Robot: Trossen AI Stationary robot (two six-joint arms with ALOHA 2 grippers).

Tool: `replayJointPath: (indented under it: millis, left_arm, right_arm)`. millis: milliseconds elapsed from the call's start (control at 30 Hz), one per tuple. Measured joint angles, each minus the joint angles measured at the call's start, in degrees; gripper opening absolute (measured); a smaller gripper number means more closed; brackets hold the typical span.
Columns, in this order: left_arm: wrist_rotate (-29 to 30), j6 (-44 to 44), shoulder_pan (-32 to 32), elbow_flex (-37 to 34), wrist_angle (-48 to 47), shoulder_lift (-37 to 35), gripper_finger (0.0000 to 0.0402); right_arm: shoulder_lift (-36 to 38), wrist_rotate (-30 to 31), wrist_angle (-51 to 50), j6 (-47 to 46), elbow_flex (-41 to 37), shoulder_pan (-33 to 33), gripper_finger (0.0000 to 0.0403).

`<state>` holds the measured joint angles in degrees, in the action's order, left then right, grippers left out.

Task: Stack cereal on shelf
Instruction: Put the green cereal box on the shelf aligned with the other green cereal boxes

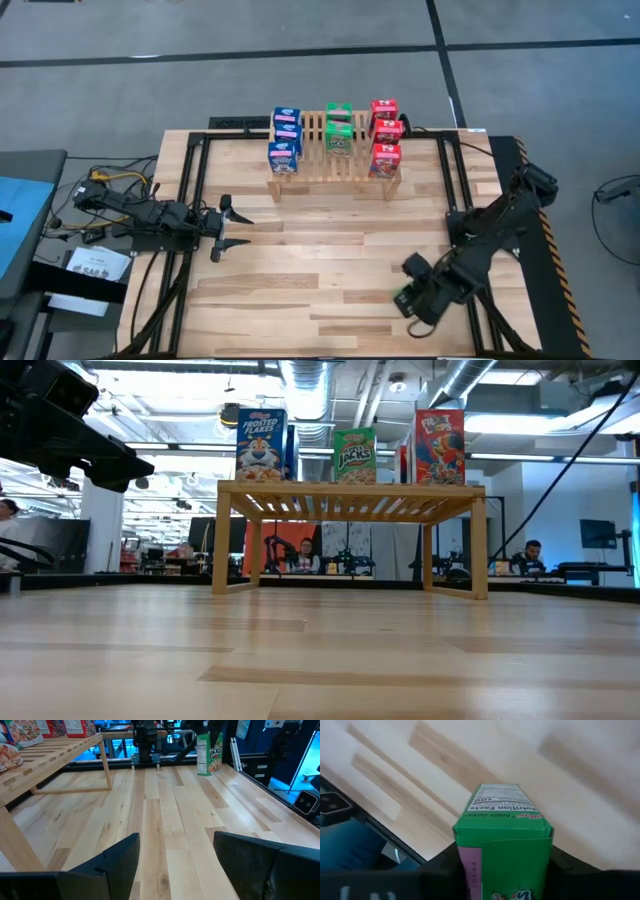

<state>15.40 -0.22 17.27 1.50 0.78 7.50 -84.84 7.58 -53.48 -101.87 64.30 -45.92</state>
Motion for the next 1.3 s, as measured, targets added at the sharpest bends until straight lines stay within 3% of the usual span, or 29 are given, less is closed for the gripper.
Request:
replayJointPath:
  millis: [400,767,1133,1300]
  left_arm:
    - [0.0,0.0,0.0,0.0,0.0,0.0,0.0244]
    - [0.0,0.0,0.0,0.0,0.0,0.0,0.0244]
    - [0.0,0.0,0.0,0.0,0.0,0.2,0.0244]
    - [0.0,0.0,0.0,0.0,0.0,0.8,0.0244]
  right_arm:
    - [0.0,-1.2,-4.2,37.4,7.8,19.5,0.0177]
    - [-2.1,-1.4,-1.1,66.9,13.4,33.9,0.0177]
    - [-13.4,-1.7,-9.3,82.2,24.5,36.3,0.0178]
    - [-16.0,-1.5,-9.7,86.6,25.6,36.3,0.0178]
